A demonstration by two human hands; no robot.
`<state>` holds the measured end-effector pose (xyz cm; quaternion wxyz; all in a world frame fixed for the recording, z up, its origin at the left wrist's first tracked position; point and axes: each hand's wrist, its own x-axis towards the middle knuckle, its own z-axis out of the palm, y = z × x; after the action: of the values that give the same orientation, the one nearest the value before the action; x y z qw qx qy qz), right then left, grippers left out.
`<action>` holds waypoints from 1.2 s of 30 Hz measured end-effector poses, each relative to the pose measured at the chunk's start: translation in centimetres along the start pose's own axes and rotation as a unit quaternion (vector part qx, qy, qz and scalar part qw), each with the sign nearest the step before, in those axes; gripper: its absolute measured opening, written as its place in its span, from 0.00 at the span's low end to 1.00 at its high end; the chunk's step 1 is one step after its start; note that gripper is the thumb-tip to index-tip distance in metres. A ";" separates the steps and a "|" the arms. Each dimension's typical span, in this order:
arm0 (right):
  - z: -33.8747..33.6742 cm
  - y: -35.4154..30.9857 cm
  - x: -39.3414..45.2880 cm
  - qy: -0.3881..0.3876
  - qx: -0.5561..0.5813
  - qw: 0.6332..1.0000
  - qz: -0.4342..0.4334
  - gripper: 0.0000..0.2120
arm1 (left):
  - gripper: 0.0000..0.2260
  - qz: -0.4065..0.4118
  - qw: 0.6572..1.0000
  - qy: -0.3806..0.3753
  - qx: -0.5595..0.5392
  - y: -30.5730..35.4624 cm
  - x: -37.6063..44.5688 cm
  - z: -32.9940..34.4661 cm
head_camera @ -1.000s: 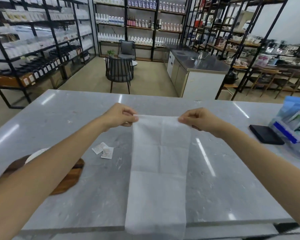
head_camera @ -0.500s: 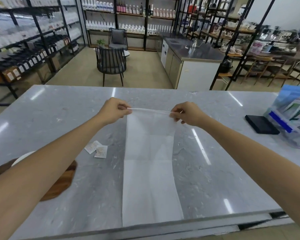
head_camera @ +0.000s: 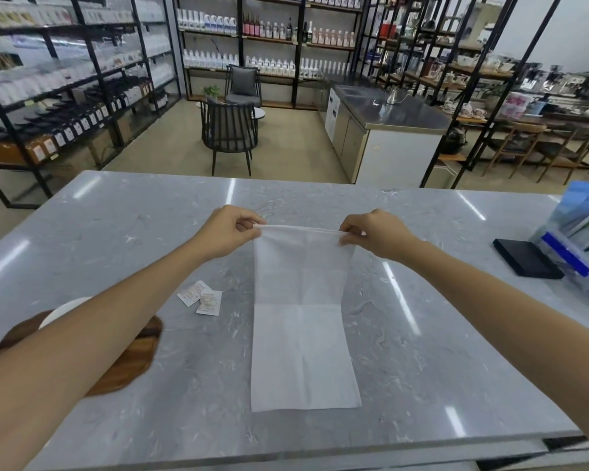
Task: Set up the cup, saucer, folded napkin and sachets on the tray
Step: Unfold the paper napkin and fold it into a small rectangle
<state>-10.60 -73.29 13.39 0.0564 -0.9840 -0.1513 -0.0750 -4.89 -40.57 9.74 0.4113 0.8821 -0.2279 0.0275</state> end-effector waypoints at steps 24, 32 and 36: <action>-0.2 0.1 -4.9 -0.013 0.012 0.997 -0.071 0.07 | 0.03 0.061 0.998 0.016 0.031 1.4 -5.0 1.2; 5.5 -2.8 -14.6 0.065 0.043 0.992 -0.097 0.04 | 0.04 0.134 0.988 -0.020 0.076 -0.2 -15.7 5.3; 9.5 -3.9 -18.6 0.046 0.081 0.992 -0.086 0.05 | 0.10 0.119 0.986 -0.032 0.108 -0.9 -20.0 7.1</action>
<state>-28.10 -73.72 1.38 0.1358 -0.9550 -0.2386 -0.1125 -23.37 -37.67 -0.31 0.3003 0.8881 -0.3402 0.0728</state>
